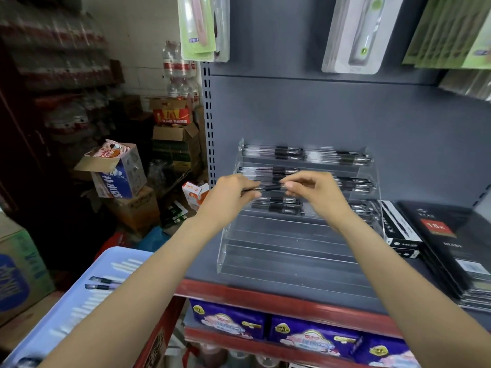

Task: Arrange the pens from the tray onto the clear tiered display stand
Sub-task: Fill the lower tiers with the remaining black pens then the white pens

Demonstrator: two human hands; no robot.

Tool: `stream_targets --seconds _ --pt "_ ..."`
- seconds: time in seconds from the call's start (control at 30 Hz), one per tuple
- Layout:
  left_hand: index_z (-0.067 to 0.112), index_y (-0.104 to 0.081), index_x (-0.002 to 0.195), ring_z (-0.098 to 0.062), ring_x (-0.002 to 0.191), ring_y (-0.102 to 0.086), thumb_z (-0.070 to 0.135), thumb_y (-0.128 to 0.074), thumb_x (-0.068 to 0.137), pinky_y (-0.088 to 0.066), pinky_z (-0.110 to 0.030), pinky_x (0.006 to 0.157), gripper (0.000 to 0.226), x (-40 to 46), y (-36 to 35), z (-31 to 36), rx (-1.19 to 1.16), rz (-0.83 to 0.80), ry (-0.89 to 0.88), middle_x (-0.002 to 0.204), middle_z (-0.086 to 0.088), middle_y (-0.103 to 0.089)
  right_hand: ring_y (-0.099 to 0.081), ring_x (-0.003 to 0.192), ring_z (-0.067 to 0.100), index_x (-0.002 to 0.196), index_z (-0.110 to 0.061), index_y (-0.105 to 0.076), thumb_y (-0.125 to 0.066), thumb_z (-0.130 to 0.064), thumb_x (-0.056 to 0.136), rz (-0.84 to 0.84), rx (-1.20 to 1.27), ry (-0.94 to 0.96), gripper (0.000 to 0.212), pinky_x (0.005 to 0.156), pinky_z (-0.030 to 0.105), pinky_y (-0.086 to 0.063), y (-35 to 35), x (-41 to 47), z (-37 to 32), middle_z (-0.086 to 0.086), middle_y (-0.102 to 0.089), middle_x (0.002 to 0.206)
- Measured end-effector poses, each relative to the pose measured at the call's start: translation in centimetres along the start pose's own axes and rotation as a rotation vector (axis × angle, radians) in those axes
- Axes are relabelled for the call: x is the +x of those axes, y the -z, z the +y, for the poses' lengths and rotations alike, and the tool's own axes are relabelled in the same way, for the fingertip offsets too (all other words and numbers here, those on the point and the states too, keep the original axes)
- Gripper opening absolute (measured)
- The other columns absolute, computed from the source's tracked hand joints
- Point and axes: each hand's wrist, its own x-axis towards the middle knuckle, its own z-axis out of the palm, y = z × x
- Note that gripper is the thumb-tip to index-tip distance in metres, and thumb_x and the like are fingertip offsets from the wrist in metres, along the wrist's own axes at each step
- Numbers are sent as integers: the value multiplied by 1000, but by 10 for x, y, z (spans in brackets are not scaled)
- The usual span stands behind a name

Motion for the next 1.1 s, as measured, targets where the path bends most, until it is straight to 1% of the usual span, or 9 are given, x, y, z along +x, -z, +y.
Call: stream_targets --seconds 0.13,0.23,0.3,0.4,0.47,0.67,0.87,0.97,1.1 --pt "14 -55 128 -22 121 -45 19 -56 92 -36 -32 102 37 0 -5 -16 78 72 89 127 -6 -55 -67 85 22 82 -22 -71 -65 -3 84 167 -55 -85 20 89 32 -52 21 0 22 5 -70 86" --pt "13 -55 127 -23 121 -44 14 -54 93 -36 -32 101 34 -1 -10 -21 150 -30 32 130 -5 -53 -66 91 20 89 -15 -74 -67 -6 83 170 -170 -143 12 94 37 -51 24 0 31 3 -70 91" --pt "13 -56 125 -22 120 -44 15 -52 94 -37 -33 100 32 -1 -15 -18 189 -115 -5 129 -5 -53 -63 87 13 93 -10 -73 -66 -6 84 160 -241 -157 12 88 29 -49 21 0 32 3 -70 93" --pt "14 -57 123 -24 119 -46 16 -47 96 -38 -34 96 29 1 -18 -14 256 -163 -7 126 -6 -55 -56 74 3 98 -7 -73 -65 -7 85 131 -353 -136 15 69 5 -39 17 2 30 3 -69 95" --pt "14 -58 120 -24 115 -50 17 -47 96 -39 -34 94 27 3 -17 -14 273 -170 -12 123 -7 -56 -52 71 1 99 -7 -73 -65 -7 85 98 -422 -120 16 61 -2 -36 16 3 29 3 -68 95" --pt "15 -55 126 -22 116 -51 17 -47 96 -40 -32 93 31 8 -18 -17 265 -159 -31 127 -5 -54 -59 91 9 98 -9 -74 -64 -7 87 7 -514 -121 15 85 13 -38 8 5 28 6 -71 104" --pt "17 -59 125 -21 114 -52 16 -43 98 -40 -32 94 32 12 -21 -17 307 -187 -92 122 -4 -57 -63 99 14 97 -9 -74 -62 -5 87 -34 -566 -141 16 84 13 -39 3 11 26 6 -71 105" --pt "14 -63 118 -24 108 -54 16 -41 98 -43 -33 90 30 12 -22 -19 330 -195 -80 116 -6 -58 -63 100 16 97 -9 -74 -59 -1 88 -79 -595 -138 19 85 14 -41 2 14 24 7 -71 107" --pt "10 -65 112 -25 101 -57 18 -42 98 -47 -35 89 29 12 -20 -20 313 -204 -63 111 -9 -59 -63 93 15 99 -9 -73 -56 0 89 -103 -573 -153 22 80 15 -43 -3 17 23 8 -70 106"
